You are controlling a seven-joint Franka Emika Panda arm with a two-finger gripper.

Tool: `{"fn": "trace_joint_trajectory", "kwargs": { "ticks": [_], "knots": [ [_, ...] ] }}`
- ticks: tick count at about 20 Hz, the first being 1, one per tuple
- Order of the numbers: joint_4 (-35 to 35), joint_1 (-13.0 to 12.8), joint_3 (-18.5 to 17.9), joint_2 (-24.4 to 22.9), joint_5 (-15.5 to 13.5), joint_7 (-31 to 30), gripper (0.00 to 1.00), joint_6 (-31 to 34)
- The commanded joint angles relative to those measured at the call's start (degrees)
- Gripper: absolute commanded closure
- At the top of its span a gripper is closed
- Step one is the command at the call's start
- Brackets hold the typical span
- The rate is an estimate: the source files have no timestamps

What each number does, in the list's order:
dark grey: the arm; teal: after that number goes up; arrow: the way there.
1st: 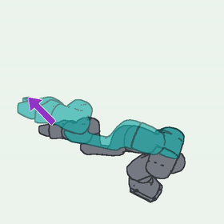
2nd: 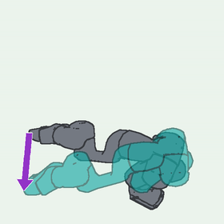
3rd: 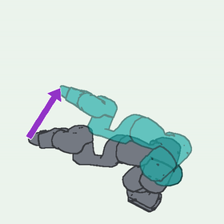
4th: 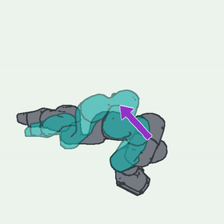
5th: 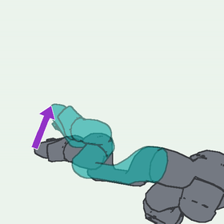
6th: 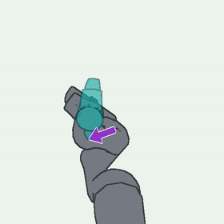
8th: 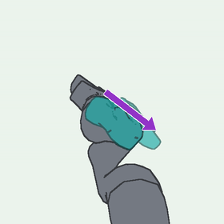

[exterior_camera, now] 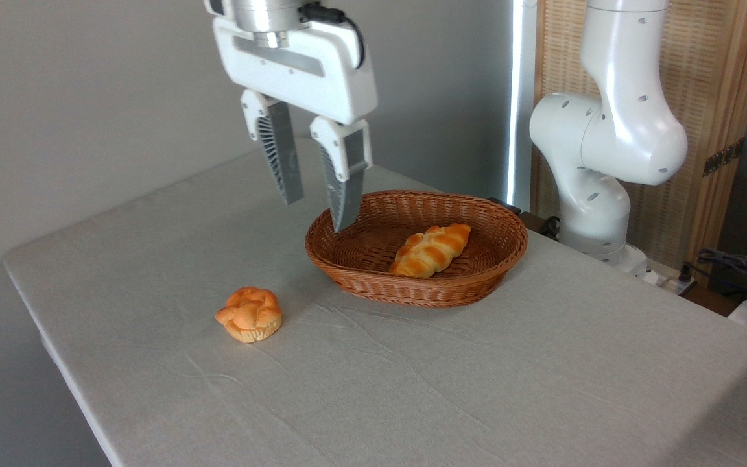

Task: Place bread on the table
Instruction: 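Lower the open gripper into the wicker basket over the braided roll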

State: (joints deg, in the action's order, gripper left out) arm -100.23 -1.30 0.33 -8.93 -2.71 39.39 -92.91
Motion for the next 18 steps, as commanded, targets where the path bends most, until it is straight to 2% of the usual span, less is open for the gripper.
{"fn": "trace_joint_trajectory", "kwargs": {
  "ticks": [1, 3, 4, 5, 6, 11, 18],
  "knots": [
    [-15.95, -0.98, -0.24, -13.12, 0.42, 0.86, 0.0, -5.7],
    [-20.94, -3.61, -0.24, -16.36, 0.51, 1.12, 0.0, -5.18],
    [-23.23, -3.8, 0.45, -17.51, 0.51, 1.47, 0.0, -4.83],
    [-24.38, -4.15, 0.89, -17.52, 0.6, 1.48, 0.0, -4.48],
    [-25.7, -5.63, 1.07, -17.78, 0.51, 1.39, 0.0, -4.38],
    [-35.02, -6.08, 2.04, -22.0, 0.43, 1.39, 0.0, -4.3],
    [-38.63, -6.17, 2.39, -19.55, -2.38, 0.86, 0.0, -5.44]
  ]
}}
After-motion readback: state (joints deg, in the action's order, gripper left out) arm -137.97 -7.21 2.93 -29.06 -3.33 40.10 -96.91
